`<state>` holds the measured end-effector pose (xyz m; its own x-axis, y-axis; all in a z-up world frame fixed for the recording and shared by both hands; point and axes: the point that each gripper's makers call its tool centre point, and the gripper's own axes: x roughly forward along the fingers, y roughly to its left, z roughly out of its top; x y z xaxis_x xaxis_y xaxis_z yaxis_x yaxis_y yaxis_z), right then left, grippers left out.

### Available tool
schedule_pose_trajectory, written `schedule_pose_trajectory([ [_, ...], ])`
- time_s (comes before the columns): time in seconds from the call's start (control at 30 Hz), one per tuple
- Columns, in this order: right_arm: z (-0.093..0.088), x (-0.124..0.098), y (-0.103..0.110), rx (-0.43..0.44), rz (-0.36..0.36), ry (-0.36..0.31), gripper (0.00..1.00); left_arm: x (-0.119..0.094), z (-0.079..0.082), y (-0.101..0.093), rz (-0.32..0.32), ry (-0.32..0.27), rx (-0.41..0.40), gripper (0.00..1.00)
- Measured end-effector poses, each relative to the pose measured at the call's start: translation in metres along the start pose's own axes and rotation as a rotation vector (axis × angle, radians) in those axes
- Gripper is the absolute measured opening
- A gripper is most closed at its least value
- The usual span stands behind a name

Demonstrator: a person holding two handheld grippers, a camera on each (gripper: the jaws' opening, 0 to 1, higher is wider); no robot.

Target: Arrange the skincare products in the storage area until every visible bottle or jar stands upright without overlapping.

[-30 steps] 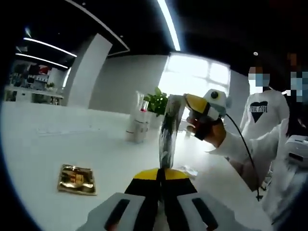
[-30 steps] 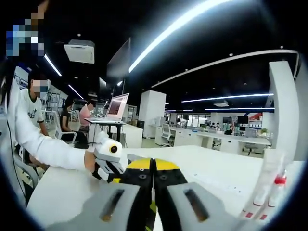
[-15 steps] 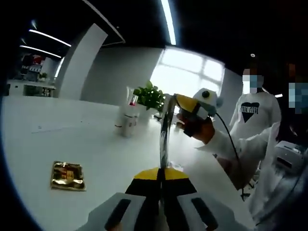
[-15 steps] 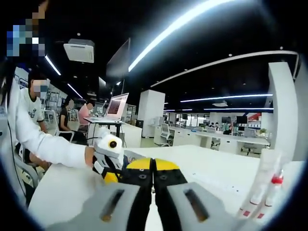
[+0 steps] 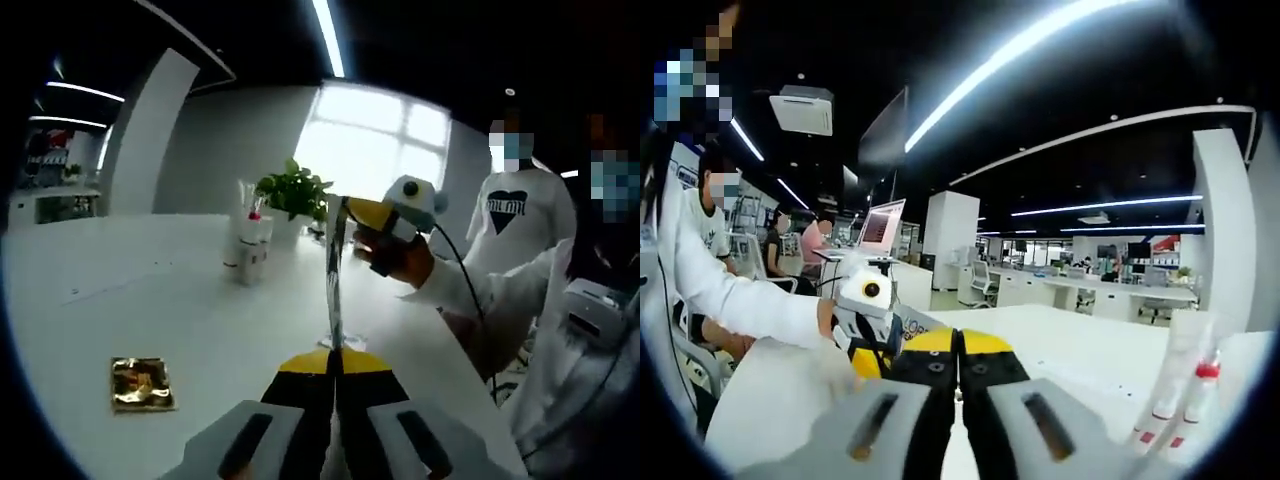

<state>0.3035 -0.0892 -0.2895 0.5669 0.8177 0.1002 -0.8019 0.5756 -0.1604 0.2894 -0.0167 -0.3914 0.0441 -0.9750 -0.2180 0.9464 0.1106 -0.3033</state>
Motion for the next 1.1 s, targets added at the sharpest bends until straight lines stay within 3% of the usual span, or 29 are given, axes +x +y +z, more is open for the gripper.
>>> schedule_pose_trajectory([
  [0.83, 0.018, -0.021, 0.003, 0.015, 0.035, -0.068, 0.02, 0.005, 0.007, -0.033, -0.063, 0.044, 0.136, 0.0],
  [0.9, 0.024, -0.023, 0.002, 0.04, 0.042, -0.1, 0.1, 0.005, 0.005, -0.035, -0.066, 0.058, 0.149, 0.0],
  [1.0, 0.028, -0.024, 0.003, 0.092, 0.059, -0.119, 0.3, 0.004, 0.007, -0.037, -0.075, 0.055, 0.153, 0.0],
  [1.1, 0.027, -0.028, 0.002, 0.112, 0.066, -0.131, 0.36, 0.002, 0.01, -0.037, -0.078, 0.046, 0.156, 0.0],
])
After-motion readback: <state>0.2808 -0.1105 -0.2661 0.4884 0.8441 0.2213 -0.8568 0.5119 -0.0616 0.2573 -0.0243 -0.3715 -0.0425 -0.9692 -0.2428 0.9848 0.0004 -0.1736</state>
